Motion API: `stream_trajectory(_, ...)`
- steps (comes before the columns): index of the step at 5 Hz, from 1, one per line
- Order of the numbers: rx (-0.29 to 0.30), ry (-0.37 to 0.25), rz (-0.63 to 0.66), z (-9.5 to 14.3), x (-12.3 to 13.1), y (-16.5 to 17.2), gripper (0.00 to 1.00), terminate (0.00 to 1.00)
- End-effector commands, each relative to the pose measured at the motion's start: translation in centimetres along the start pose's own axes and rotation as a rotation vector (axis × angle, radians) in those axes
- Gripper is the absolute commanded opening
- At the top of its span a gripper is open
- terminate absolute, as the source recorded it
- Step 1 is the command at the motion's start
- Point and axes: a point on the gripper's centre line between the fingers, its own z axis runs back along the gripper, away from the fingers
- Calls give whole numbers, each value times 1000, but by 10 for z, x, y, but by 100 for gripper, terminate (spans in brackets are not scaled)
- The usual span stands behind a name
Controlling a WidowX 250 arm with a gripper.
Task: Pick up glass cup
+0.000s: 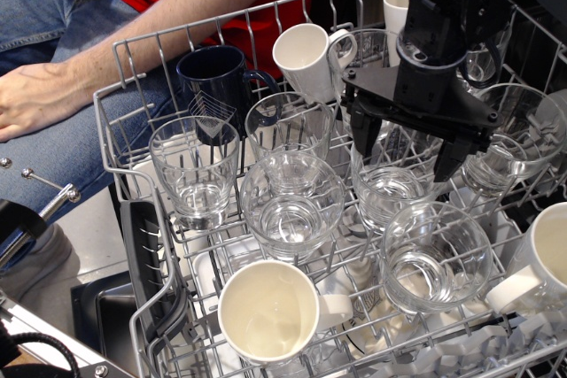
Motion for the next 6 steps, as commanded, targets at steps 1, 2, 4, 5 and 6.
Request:
stream_trajectory(1,0,0,0,0,0,0,100,0)
stream_trajectory(2,19,-23,3,-23,-3,0,100,0)
stream_trajectory(4,2,-41,77,-54,-3,0,100,0)
stream_trajectory(5,5,-76,81,-67,-1,-1,100,0)
stream_trajectory(6,-1,-99,105,-79,7,-2,100,0)
